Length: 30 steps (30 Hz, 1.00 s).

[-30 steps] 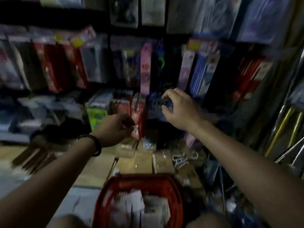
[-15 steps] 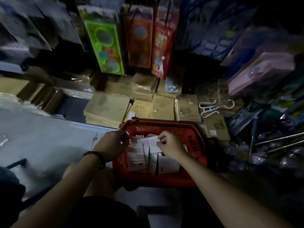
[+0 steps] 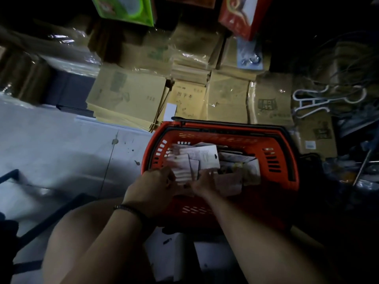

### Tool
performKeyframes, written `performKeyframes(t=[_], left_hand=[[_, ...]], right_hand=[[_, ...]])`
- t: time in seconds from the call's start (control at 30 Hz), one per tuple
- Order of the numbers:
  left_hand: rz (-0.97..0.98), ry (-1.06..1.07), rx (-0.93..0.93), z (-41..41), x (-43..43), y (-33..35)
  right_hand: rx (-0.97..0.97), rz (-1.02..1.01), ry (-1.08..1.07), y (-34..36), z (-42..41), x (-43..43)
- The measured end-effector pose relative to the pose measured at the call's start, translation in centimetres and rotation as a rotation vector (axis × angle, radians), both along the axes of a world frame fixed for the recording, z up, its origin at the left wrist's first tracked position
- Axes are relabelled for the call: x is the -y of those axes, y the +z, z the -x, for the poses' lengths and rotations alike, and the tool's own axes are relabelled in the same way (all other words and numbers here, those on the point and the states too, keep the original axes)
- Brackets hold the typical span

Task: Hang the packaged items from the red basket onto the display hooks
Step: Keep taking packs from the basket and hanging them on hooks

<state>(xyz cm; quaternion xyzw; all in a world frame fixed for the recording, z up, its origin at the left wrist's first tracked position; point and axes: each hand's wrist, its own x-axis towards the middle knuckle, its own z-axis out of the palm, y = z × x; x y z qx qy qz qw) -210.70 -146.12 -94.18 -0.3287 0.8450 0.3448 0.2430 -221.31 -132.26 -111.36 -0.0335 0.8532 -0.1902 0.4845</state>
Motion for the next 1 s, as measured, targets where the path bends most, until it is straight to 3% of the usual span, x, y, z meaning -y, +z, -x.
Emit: performKeyframes(t=[0.2, 0.3, 0.53, 0.73, 0.9, 1.0], left_hand=[[-0.064, -0.024, 0.018, 0.0, -0.5, -1.4], [-0.082, -0.085, 0.073, -0.2, -0.7, -1.7], [-0.108, -0.116, 0.1, -0.4, -0.7, -1.4], [-0.164, -0.05, 0.136, 0.5, 0.2, -1.0], [-0.179, 0.128, -0.007, 1.0, -0.3, -0.7], [-0.353, 0.202, -0.183, 1.5, -2.1, 0.7]], right_hand=[[0.09, -0.013, -0.242, -1.5, -1.1, 2.3], [0.132, 0.024, -0.197, -1.2, -1.4, 2.7], [0.035, 0.174, -0.127, -0.4, -2.6, 3.3], [-0.071, 0.251, -0.248, 2.6, -1.7, 2.4], [-0.209, 0.445, -0.313, 7.0, -0.9, -0.1], [-0.276, 0.548, -0.352, 10.8, -0.7, -1.0]])
